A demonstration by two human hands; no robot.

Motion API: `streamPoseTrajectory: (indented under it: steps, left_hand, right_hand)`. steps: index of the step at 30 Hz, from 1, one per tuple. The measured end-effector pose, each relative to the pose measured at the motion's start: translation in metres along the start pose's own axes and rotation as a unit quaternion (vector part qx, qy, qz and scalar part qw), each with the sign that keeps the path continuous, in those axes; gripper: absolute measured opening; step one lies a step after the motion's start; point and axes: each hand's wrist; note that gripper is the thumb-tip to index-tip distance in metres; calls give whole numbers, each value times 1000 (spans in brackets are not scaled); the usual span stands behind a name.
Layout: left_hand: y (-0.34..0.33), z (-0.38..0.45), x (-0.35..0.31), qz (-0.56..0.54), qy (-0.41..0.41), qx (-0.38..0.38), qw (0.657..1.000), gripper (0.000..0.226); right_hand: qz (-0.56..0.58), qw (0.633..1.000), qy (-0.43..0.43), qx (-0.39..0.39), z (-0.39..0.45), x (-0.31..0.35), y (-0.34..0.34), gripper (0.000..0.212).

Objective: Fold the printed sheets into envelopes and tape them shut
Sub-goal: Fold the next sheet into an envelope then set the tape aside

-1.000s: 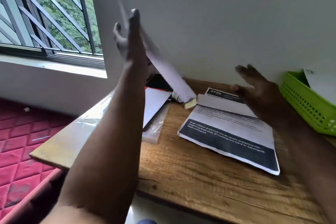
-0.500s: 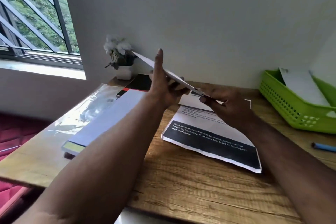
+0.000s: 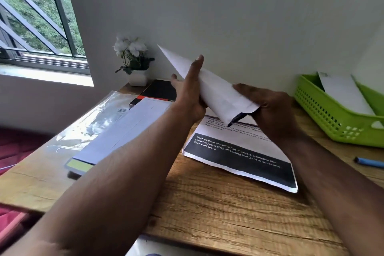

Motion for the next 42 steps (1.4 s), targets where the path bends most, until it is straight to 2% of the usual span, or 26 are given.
streamPoseTrajectory:
  steps: [2, 4, 6, 8, 10, 14, 18, 20, 22, 23, 26, 28, 30, 32, 34, 35, 36, 38, 39, 40, 42]
  left_hand:
    - [3, 1, -2, 8, 5, -7, 1000, 95]
    - [5, 4, -2, 9, 18, 7, 1000, 103]
    - [7, 7, -1, 13, 32, 21, 999, 116]
    - [8, 10, -3, 10, 32, 13, 999, 117]
    - [12, 14, -9, -1, 32, 4, 999, 119]
    - [22, 27, -22, -20, 28, -31, 999, 127]
    - [33, 41, -31, -50, -13, -64, 997, 128]
    - [35, 42, -34, -71, -25, -65, 995, 132]
    - [30, 35, -36, -82, -35, -24, 996, 131]
    - [25, 27, -34, -79, -40, 7, 996, 125]
    - [11, 1, -17, -84, -12, 127, 988, 97]
    - [2, -11, -3, -78, 6, 202, 976, 94]
    - [-3, -13, 4, -79, 11, 203, 976, 103]
    - [-4, -6, 4, -109, 7, 171, 979, 106]
    - [0, -4, -4, -117, -15, 148, 982, 87]
    - [3, -1, -8, -119, -30, 132, 984, 71]
    - [7, 3, -10, -123, -32, 111, 986, 58]
    - [17, 9, -11, -121, -32, 83, 989, 58]
    - [20, 14, -10, -121, -34, 70, 990, 61]
    - [23, 15, -10, -125, -36, 65, 989, 63]
    - [27, 19, -9, -130, -39, 65, 989, 69]
  right_hand:
    - [77, 993, -82, -22, 2, -10, 6, 30]
    - [104, 986, -133, -2, 2, -8, 9, 37]
    - [195, 963, -184, 26, 1, -9, 2, 40]
    - [279, 931, -231, 44, 0, -7, -1, 37]
    - [312, 918, -238, 49, -1, -9, -1, 33]
    - [332, 916, -219, 58, 0, -4, 2, 31]
    - [414, 865, -266, 99, 4, 3, 10, 56]
    - [407, 860, -299, 77, 5, 4, 8, 41]
    - [413, 845, -338, 43, 7, 7, 5, 24]
    - [430, 818, -381, 28, 8, 7, 4, 21]
    - [531, 693, -485, 51, 11, 11, 5, 18]
    - [554, 653, -505, 113, 9, 12, 3, 18]
    - [539, 640, -519, 175, 5, 14, -2, 22]
    - [514, 642, -523, 225, 4, 14, -3, 23]
    - [460, 673, -519, 255, 7, 4, 2, 30]
    - [410, 707, -522, 244, 9, -4, 6, 34]
    - [324, 761, -518, 217, 9, -14, 11, 31]
    - [40, 881, -441, 169, 7, -36, 20, 24]
    - [-100, 905, -376, 171, 6, -45, 23, 22]
    - [-174, 908, -332, 188, 5, -51, 24, 22]
    - [-211, 892, -327, 228, 8, -58, 23, 38]
Point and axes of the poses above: each hand's wrist, its own z-axis towards the middle knuckle, its own y-axis out of the back of the hand, x = y × z, and after that the axes turned 15 degrees about -y, right-handed
